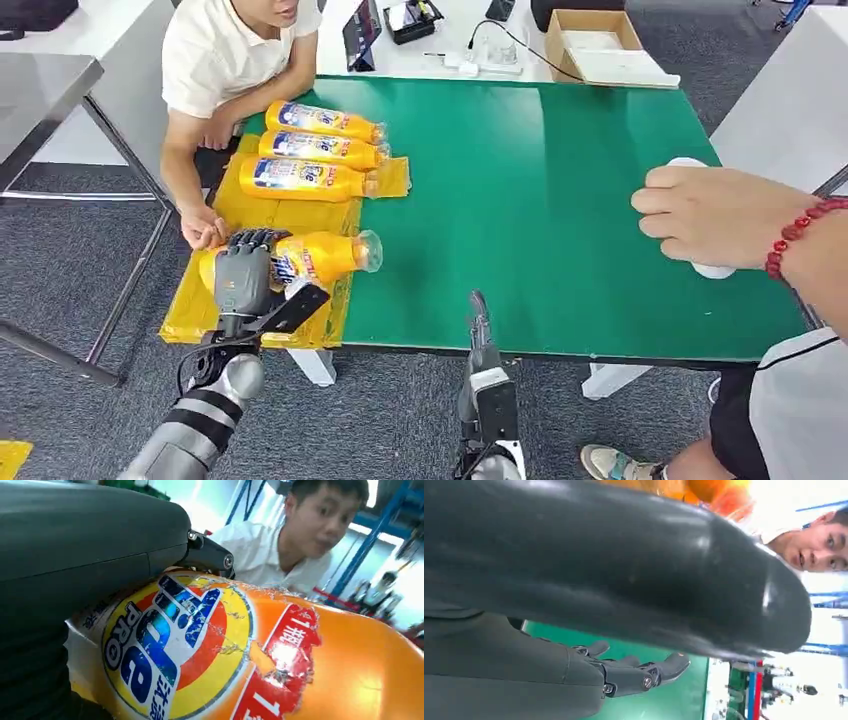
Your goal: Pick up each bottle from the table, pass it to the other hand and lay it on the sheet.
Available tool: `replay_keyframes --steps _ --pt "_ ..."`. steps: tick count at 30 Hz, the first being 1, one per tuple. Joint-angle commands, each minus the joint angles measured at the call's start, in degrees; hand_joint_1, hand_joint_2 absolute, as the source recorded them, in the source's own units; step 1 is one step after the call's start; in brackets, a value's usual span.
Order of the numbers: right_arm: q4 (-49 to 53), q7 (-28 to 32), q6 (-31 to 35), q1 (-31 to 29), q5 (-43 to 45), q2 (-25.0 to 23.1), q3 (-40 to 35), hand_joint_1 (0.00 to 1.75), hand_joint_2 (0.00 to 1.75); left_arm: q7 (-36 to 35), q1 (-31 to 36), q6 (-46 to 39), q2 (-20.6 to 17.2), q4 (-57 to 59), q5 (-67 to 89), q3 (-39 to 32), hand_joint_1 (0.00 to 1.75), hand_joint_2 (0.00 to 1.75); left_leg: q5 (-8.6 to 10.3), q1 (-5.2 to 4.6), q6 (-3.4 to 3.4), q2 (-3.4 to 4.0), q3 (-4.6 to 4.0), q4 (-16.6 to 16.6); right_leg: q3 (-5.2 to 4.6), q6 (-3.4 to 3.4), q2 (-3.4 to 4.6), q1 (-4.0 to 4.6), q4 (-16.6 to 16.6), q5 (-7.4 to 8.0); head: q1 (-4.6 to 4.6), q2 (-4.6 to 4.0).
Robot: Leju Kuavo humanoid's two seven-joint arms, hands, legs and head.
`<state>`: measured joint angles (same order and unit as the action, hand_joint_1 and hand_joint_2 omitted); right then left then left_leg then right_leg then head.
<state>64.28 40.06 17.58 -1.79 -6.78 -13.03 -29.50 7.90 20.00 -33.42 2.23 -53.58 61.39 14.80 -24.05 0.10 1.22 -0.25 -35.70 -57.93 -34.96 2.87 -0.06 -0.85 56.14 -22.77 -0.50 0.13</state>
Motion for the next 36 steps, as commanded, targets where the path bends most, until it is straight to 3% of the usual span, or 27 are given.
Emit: replay_keyframes --steps 1,15,16,19,20,21,22,23,26,31,36 --pt "-4.6 -0.1 -1.1 -2.3 0.8 1.2 -3.9 0.00 0.00 -3.4 11.4 3.5 1.4 22.9 1.2 0.8 1.75 1.75 -0.09 0.04 -0.06 -0.11 0.33 0.0 0.37 -0.11 -0.13 0.05 0.0 -0.13 0.00 0.00" --pt "-6.1 -0.1 -1.3 -3.4 1.2 0.8 -4.0 0.00 0.00 -4.0 13.9 10.3 3.5 29.4 -1.9 -1.3 1.75 1.75 -0.05 0.03 -0.05 0.00 0.16 0.0 0.17 -0.08 -0.01 0.04 0.0 -0.05 0.00 0.00" --pt "-6.5 -0.1 -1.3 -3.6 1.3 0.7 -3.9 0.00 0.00 -4.5 14.3 11.7 3.9 30.5 -2.3 -1.5 1.75 0.00 -0.09 0.05 -0.07 -0.04 0.27 0.0 0.32 -0.12 -0.06 0.06 0.0 -0.10 0.00 0.00" --pt "-7.4 -0.1 -1.8 -4.0 1.7 0.5 -3.5 0.00 0.00 -4.6 15.0 15.5 4.4 32.4 -4.0 -2.5 1.75 0.00 -0.12 0.04 -0.08 -0.02 0.40 0.0 0.43 -0.13 -0.03 0.06 -0.1 -0.12 0.02 0.00" --pt "-7.6 -0.1 -1.7 -4.0 1.7 0.4 -3.5 0.00 0.00 -4.9 15.0 15.7 4.3 32.6 -4.0 -2.6 1.66 0.00 -0.10 0.03 -0.07 -0.04 0.38 0.1 0.43 -0.12 -0.04 0.05 -0.1 -0.10 -0.05 0.00" --pt "-7.6 -0.1 -1.3 -4.0 1.6 0.3 -3.3 0.00 0.00 -5.6 15.3 15.6 4.0 32.9 -3.3 -2.0 1.17 0.00 -0.06 0.00 -0.05 -0.02 0.37 0.1 0.39 -0.09 0.00 0.01 -0.1 -0.05 -0.02 0.00" --pt "-8.2 -0.1 -1.2 -4.2 1.7 0.1 -3.1 0.00 0.00 -6.1 15.7 16.7 3.9 33.5 -3.4 -2.1 0.51 0.00 -0.05 0.00 -0.04 -0.04 0.37 0.1 0.41 -0.07 0.00 0.01 -0.1 -0.03 -0.02 0.00" --pt "-8.8 -0.1 -1.1 -4.4 1.7 -0.1 -2.9 0.00 0.00 -6.4 16.3 19.6 3.7 34.2 -2.2 -0.7 0.00 0.00 -0.07 0.01 -0.06 -0.09 0.51 0.1 0.58 -0.11 -0.06 0.02 -0.1 -0.07 -0.02 0.00" --pt "-8.9 -0.1 -1.2 -4.4 1.8 0.1 -3.1 0.00 0.00 -4.3 16.5 24.8 3.5 33.3 -2.6 0.2 0.00 0.00 -0.07 0.02 -0.06 -0.10 0.61 0.1 0.68 -0.12 -0.05 0.02 -0.1 -0.07 -0.02 0.00" --pt "-8.9 -0.1 -1.0 -4.4 1.7 0.2 -3.2 0.00 0.00 -4.1 16.6 25.9 3.4 32.9 -2.5 0.7 0.00 0.00 -0.02 -0.02 -0.05 -0.16 0.59 0.1 0.66 -0.09 -0.12 -0.02 -0.1 -0.06 0.02 0.00" --pt "-9.2 -0.1 -0.4 -4.3 1.7 0.3 -3.1 0.00 0.00 -4.0 17.0 25.9 2.2 31.5 6.1 9.9 0.00 0.00 -0.02 0.00 -0.04 -0.19 0.58 0.1 0.68 -0.08 -0.12 0.01 -0.1 -0.05 -0.02 0.00"
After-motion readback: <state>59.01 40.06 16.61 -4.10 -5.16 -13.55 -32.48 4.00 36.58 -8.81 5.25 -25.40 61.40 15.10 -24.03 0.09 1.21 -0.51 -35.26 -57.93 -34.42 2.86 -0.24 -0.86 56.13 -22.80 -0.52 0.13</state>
